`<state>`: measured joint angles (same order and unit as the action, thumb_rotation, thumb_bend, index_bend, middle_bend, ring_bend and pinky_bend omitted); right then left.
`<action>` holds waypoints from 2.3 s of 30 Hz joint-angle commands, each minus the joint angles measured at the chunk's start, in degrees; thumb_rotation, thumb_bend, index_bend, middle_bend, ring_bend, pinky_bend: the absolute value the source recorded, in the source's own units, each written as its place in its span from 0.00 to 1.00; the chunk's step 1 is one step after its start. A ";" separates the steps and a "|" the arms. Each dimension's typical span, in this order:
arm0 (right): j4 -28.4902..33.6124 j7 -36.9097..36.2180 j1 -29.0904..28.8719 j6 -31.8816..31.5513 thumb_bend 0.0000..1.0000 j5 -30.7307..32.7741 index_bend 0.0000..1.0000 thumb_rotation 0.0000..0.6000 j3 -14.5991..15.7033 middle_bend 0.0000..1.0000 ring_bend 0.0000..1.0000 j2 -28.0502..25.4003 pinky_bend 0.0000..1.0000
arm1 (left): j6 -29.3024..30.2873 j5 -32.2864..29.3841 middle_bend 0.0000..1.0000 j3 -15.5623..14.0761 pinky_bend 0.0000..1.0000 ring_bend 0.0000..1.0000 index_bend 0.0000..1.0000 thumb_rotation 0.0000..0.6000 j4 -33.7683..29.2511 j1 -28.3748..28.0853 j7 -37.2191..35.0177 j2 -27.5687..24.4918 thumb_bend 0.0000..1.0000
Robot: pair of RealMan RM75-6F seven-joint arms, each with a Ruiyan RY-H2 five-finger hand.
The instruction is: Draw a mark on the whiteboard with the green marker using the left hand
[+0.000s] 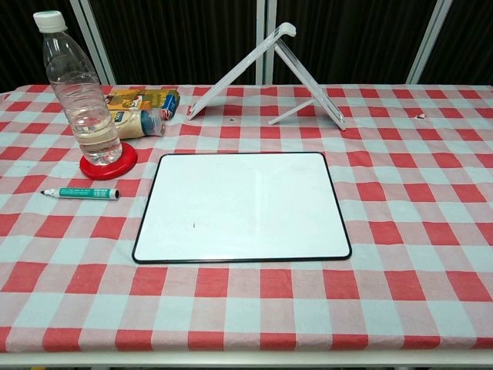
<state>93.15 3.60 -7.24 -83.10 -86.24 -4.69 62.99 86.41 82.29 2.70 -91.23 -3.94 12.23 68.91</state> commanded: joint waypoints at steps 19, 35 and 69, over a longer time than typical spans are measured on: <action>-0.31 -0.66 0.07 -1.04 0.10 -0.62 0.00 1.00 -0.23 0.00 0.00 -0.62 0.00 | -7.40 2.30 0.10 2.19 0.12 0.07 0.14 1.00 -2.09 -6.74 -1.23 -0.99 0.03; -0.59 -1.31 0.04 -0.41 0.10 0.48 0.00 1.00 -0.43 0.00 0.00 -1.37 0.00 | -26.24 -5.85 0.42 4.30 0.87 0.56 0.37 1.00 3.17 -20.65 12.16 9.42 0.16; -1.79 -3.09 0.31 0.28 0.10 3.17 0.00 1.00 -1.22 0.00 0.00 -2.41 0.00 | -24.69 -33.16 0.49 3.52 0.97 0.69 0.42 1.00 7.49 -32.53 46.65 24.98 0.25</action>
<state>91.33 0.47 -6.93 -82.79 -83.09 -5.89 60.61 61.55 49.33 6.32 -83.90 -36.32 58.75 93.71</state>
